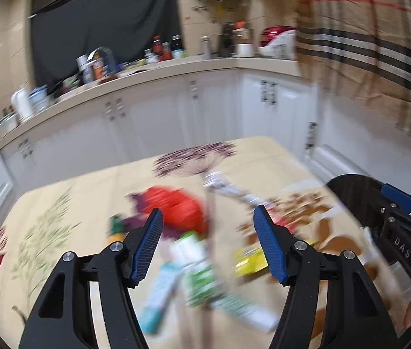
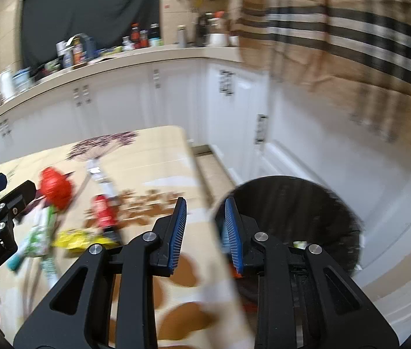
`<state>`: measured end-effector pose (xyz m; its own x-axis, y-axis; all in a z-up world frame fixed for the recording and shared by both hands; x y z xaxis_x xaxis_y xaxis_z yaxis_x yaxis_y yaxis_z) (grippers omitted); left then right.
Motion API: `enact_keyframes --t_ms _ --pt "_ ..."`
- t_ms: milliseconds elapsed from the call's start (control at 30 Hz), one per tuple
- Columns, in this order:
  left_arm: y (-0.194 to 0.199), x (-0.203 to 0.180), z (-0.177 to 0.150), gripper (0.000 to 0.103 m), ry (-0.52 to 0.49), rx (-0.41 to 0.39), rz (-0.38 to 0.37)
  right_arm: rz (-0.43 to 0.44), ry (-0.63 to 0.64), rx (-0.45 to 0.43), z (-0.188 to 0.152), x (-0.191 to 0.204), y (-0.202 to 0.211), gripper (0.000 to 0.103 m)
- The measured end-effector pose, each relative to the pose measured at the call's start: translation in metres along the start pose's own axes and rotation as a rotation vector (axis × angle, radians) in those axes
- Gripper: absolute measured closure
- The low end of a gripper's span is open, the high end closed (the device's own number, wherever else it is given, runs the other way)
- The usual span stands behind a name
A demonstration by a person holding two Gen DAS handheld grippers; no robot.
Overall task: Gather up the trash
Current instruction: 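Return to the table and grasp the white-and-green plastic bag bundle with the right gripper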
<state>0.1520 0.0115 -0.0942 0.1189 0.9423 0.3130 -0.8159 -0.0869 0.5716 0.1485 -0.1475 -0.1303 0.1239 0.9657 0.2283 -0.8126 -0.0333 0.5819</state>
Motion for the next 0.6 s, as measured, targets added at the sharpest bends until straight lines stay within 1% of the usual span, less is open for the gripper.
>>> enact_keyframes --t_ms 100,300,433,600 --pt "0.009 0.033 -0.026 0.040 0.033 0.034 0.061 0.039 0.042 0.016 -0.010 0.030 0.003 0.076" --pt "0.022 0.089 -0.070 0.040 0.100 0.093 0.149 0.139 0.127 0.075 -0.041 0.099 0.005 0.076" --pt "0.029 0.121 -0.094 0.040 0.136 0.123 0.209 0.176 0.181 0.109 -0.058 0.134 0.002 0.076" --pt "0.037 0.154 -0.119 0.039 0.175 0.150 0.265 0.193 0.227 0.147 -0.075 0.165 -0.006 0.076"
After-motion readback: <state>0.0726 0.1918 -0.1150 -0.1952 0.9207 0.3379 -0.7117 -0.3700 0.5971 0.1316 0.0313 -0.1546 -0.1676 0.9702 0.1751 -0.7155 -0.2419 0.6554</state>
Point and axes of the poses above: each gripper's, at about its wrist camera, not at the fingertips, and y roughly against the way its jaws point, x to its left, z to its top, the point moved 9 cm from there along -y, roughly the way its jaws point, and after that the axes turned 15 degrees about -y, right-handed, at the moved point
